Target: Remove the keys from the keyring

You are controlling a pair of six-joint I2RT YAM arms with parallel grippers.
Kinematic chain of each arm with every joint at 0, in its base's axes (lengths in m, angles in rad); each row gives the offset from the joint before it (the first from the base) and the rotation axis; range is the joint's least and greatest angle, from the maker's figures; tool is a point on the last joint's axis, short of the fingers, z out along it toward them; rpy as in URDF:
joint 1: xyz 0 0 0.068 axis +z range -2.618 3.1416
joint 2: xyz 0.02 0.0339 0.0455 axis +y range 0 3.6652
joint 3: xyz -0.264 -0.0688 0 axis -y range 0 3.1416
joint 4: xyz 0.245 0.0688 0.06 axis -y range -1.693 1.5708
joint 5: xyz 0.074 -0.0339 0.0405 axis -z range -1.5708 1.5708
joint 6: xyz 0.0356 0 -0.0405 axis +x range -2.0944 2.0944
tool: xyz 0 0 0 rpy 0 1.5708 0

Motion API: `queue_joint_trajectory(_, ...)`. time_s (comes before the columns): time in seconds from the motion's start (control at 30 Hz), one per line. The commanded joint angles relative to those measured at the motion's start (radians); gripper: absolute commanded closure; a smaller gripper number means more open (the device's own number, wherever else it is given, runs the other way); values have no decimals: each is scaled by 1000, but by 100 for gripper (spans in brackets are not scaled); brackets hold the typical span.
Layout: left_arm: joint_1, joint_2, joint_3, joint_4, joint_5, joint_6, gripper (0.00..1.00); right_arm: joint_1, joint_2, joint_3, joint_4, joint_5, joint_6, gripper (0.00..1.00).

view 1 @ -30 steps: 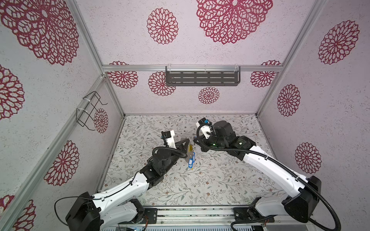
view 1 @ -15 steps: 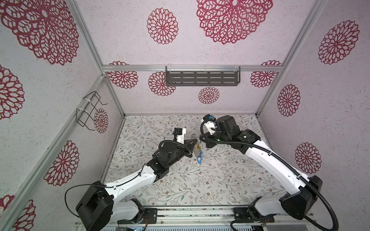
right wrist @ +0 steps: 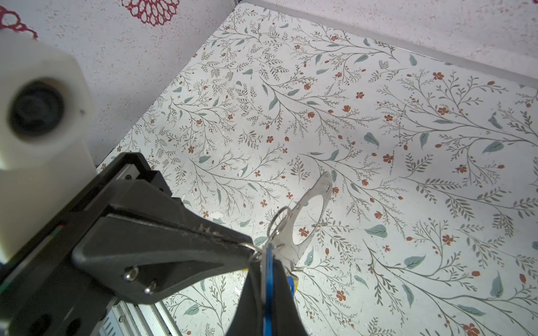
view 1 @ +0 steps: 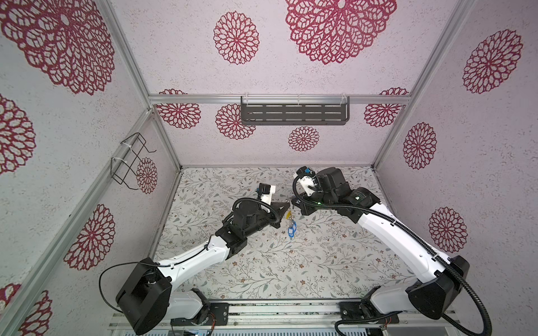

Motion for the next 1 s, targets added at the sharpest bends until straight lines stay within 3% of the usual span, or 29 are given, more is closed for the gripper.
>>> queue_joint_trajectory(0.0,18,14,-9,-127,38,14,100,-24,-71,31,116,59,-28,100)
queue_joint_trajectory(0.33,68,-76,-22,-124,-2,-83,100,-36,-104,-52,67,237,-83,100)
queue_joint_trajectory(0.7,73,-155,-75,53,-90,-197,100,-39,-103,-89,101,189,-51,100)
queue_joint_trajectory(0.97,73,-143,-61,47,-223,-403,100,-24,-135,-189,229,112,-72,100)
